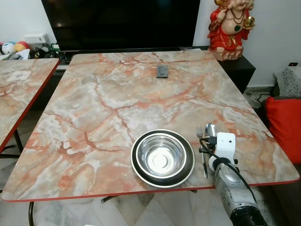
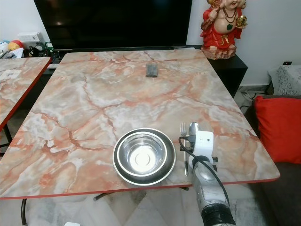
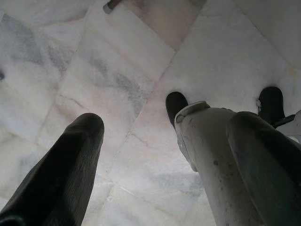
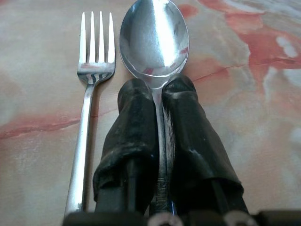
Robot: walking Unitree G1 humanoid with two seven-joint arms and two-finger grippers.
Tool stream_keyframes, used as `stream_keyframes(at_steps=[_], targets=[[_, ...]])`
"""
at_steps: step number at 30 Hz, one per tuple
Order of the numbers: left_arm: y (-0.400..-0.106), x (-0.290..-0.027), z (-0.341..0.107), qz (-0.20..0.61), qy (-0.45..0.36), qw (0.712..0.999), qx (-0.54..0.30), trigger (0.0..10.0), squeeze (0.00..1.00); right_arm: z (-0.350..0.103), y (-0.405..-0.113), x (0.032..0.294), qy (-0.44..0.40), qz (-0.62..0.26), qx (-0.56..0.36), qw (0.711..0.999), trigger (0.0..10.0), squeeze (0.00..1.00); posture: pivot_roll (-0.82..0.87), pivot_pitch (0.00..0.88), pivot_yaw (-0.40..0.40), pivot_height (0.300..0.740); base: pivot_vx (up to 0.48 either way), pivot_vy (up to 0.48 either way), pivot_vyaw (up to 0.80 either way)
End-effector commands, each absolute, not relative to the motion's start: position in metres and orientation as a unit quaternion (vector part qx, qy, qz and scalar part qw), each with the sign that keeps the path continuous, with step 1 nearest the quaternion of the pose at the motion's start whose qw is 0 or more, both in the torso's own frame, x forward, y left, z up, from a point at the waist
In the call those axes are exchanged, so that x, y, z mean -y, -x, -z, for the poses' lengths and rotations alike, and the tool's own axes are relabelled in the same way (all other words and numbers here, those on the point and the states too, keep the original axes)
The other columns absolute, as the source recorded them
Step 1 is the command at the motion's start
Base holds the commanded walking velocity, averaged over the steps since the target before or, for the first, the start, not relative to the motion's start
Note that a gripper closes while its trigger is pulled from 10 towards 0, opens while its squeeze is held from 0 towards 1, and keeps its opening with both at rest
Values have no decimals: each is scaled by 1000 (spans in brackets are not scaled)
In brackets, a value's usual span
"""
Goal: Setting the table
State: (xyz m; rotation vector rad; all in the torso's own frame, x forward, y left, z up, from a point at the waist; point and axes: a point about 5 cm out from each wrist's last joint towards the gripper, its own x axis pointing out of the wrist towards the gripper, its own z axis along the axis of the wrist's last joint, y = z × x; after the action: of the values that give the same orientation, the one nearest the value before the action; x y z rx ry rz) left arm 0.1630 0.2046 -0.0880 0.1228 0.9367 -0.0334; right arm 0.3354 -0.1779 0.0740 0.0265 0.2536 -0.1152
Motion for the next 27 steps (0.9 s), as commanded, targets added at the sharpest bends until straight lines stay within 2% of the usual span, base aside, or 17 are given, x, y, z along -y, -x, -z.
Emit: stream_keyframes(at_steps=[1,8,10,11,12,13,19,20,21,24,25,27], targets=[[-156,-207,91,19,-63,884,-463,10000,0,-65,-332,175,-13,54,-147,988,10000,118,-18,94,18,740,0,0,0],[-156,-207,91,19,-63,884,-463,10000,0,-66,-333,176,-11,58,-147,987,10000,125,-19,93,17,740,0,0,0],[-156,-207,91,19,-63,884,-463,10000,0,-66,-333,176,-11,57,-146,988,10000,396,-19,93,17,740,0,0,0],[-156,-207,91,19,-63,884,-463,10000,0,-66,-333,176,-11,57,-146,988,10000,396,-19,93,17,740,0,0,0],[-156,-207,91,19,-63,884,-464,10000,0,-66,-333,176,-11,57,-146,988,10000,729,-18,91,18,740,0,0,0],[-156,-207,91,19,-63,884,-464,10000,0,-66,-333,176,-11,57,-146,988,10000,729,-18,91,18,740,0,0,0],[-156,-207,91,19,-65,883,-464,10000,0,-67,-334,176,-9,59,-146,987,10000,651,-18,84,20,740,0,0,0],[-156,-207,91,19,-65,883,-464,10000,0,-66,-334,176,-9,59,-146,987,10000,561,-17,83,20,740,0,0,0],[-156,-207,91,19,-65,883,-464,10000,0,-66,-334,176,-8,59,-146,987,10000,196,-17,83,20,740,0,0,0],[-156,-207,91,20,-65,883,-464,10000,0,-66,-334,175,-7,59,-147,987,10000,141,-17,80,20,740,0,0,0],[-156,-207,91,20,-66,883,-464,10000,0,-66,-334,175,-6,59,-146,987,10000,27,-18,80,21,740,0,0,0],[-156,-207,91,20,-66,883,-464,10000,0,-67,-334,176,2,61,-144,988,10000,0,-18,80,21,740,0,0,0]])
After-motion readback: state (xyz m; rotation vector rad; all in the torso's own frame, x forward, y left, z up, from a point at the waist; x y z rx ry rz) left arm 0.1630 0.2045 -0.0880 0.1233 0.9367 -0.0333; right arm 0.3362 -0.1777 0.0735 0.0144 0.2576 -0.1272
